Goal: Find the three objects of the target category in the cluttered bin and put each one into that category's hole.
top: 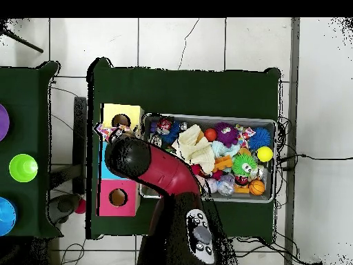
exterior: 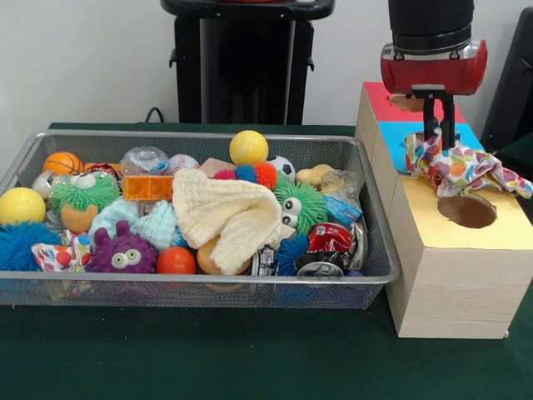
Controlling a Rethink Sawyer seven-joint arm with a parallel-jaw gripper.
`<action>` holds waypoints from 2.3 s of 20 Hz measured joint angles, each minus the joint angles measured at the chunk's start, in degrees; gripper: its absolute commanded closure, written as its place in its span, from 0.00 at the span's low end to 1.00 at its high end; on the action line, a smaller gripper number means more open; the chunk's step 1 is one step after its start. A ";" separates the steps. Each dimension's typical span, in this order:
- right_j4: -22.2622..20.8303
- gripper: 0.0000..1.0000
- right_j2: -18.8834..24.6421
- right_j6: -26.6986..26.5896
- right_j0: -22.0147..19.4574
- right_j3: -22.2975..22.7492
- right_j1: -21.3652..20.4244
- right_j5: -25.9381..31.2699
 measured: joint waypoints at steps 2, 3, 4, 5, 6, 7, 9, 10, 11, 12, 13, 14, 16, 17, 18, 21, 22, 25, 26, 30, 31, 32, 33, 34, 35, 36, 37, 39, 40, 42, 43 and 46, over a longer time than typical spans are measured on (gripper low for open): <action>0.14 1.00 -1.03 0.19 1.02 -0.22 0.45 -0.37; 0.48 1.00 -2.21 0.55 2.22 -0.49 1.05 -0.64; 1.00 1.00 -3.09 0.99 3.22 -0.67 1.60 -0.97; 1.61 1.00 -3.82 1.56 4.16 -0.84 2.18 -1.48; 2.04 1.00 -4.28 2.07 4.82 -0.96 2.64 -2.01; 2.40 1.00 -4.68 2.67 5.48 -1.11 3.17 -2.85; 2.44 1.00 -5.42 3.59 6.43 -1.49 4.17 -4.75; 2.44 1.00 -5.76 3.91 6.79 -1.72 4.57 -5.70; 2.44 1.00 -6.14 4.23 7.21 -2.14 5.08 -7.16; 2.44 1.00 -6.31 4.29 7.39 -2.40 5.30 -7.91; 2.44 1.00 -6.43 4.29 7.47 -2.58 5.43 -8.42; 2.44 1.00 -6.56 4.30 7.55 -2.75 5.55 -8.93; 2.44 1.00 -6.85 4.30 7.62 -3.03 5.73 -9.99; 2.44 1.00 -7.04 4.30 7.61 -3.14 5.81 -10.74; 2.44 1.00 -7.09 4.30 7.61 -3.17 5.83 -10.99; 2.44 1.00 -7.44 4.30 7.63 -3.25 5.92 -11.78; 2.44 1.00 -7.60 4.30 7.65 -3.27 5.94 -12.02; 2.44 1.00 -8.26 4.30 7.79 -3.32 6.02 -12.61; 2.44 1.00 -8.51 4.30 7.88 -3.34 6.04 -12.73; 2.46 1.00 -9.10 4.30 8.11 -3.40 6.04 -12.81; 2.46 1.00 -9.24 4.30 8.15 -3.42 6.04 -12.81; 2.47 1.00 -9.30 4.30 8.15 -3.43 6.03 -12.81; 2.47 1.00 -9.31 4.30 8.15 -3.42 6.04 -12.81; 2.47 1.00 -9.33 4.30 8.15 -3.42 6.04 -12.81; 2.47 1.00 -9.34 4.30 8.17 -3.43 6.04 -12.81; 2.46 1.00 -9.44 4.30 8.24 -3.52 6.05 -12.81; 2.47 1.00 -9.58 4.30 8.34 -3.61 6.04 -12.81; 2.49 1.00 -10.20 4.30 8.71 -3.88 6.05 -12.81; 2.49 1.00 -10.44 4.30 8.85 -3.98 6.05 -12.81; 2.49 1.00 -11.72 4.30 9.57 -4.53 6.04 -12.50; 2.49 1.00 -12.27 4.30 9.86 -4.75 6.04 -12.17; 2.48 1.00 -13.47 4.30 10.47 -5.31 5.92 -10.84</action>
